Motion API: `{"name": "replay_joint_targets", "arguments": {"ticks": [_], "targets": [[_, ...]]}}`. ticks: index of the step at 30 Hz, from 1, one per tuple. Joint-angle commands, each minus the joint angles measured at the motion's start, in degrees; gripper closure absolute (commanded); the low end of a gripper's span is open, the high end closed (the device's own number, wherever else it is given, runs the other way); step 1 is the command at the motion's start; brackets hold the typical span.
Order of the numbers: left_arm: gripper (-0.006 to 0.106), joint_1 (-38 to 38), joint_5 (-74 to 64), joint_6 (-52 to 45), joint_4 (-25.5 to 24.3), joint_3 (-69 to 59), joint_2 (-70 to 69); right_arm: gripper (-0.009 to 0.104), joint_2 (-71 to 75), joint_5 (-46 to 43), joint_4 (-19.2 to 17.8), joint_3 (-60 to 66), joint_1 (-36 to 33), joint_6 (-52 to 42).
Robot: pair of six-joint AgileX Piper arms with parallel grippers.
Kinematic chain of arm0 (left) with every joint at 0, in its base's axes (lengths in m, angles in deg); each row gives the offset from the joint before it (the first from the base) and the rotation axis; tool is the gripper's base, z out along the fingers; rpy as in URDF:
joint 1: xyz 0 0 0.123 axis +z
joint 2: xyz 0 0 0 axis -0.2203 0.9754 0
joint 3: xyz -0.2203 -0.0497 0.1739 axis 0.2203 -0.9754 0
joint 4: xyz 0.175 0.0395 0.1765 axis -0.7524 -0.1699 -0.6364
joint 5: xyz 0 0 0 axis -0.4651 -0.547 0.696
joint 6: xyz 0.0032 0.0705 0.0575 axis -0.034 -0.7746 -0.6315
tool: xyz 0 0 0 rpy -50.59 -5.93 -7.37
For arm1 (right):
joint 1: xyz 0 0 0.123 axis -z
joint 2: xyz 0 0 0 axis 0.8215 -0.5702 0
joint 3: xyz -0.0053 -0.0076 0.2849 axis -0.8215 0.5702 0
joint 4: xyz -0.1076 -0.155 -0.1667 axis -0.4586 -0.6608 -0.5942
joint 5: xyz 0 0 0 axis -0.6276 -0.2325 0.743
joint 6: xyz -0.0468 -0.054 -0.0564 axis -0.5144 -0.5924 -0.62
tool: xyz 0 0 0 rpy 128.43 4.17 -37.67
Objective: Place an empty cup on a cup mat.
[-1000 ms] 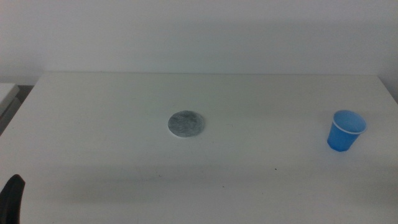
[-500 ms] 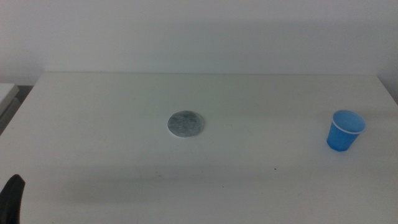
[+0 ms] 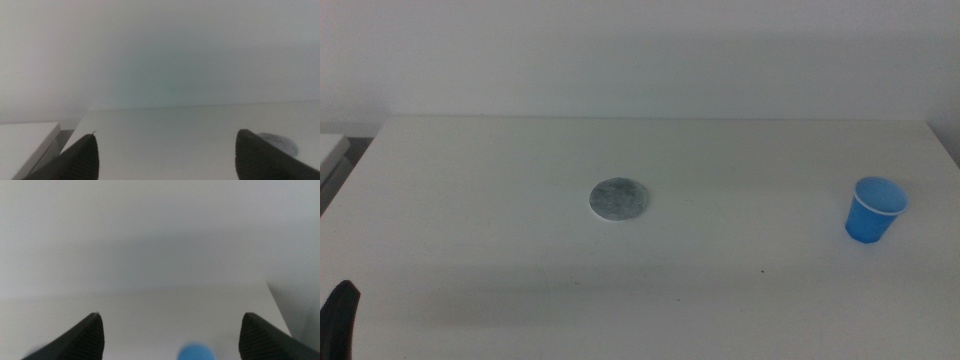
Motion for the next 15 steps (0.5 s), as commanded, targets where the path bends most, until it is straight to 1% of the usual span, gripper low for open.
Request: {"name": "replay_joint_targets", "arguments": {"ticks": [1, 5, 12, 15], "targets": [[0.007, -0.19, 0.62, 0.13, 0.17, 0.01, 0.27, 0.002, -0.02, -4.86, 0.67, -0.52, -0.08, -0.05], [0.007, -0.19, 0.62, 0.13, 0.17, 0.01, 0.27, 0.002, -0.05, -4.43, 1.09, -0.52, -0.08, -0.17], [0.007, -0.19, 0.62, 0.13, 0.17, 0.01, 0.27, 0.002, -1.77, 1.19, 1.09, -0.86, -0.08, -0.17], [0.007, -0.19, 0.62, 0.13, 0.17, 0.01, 0.27, 0.002, -1.62, 0.59, 1.09, -0.86, -0.08, -0.17]]}}
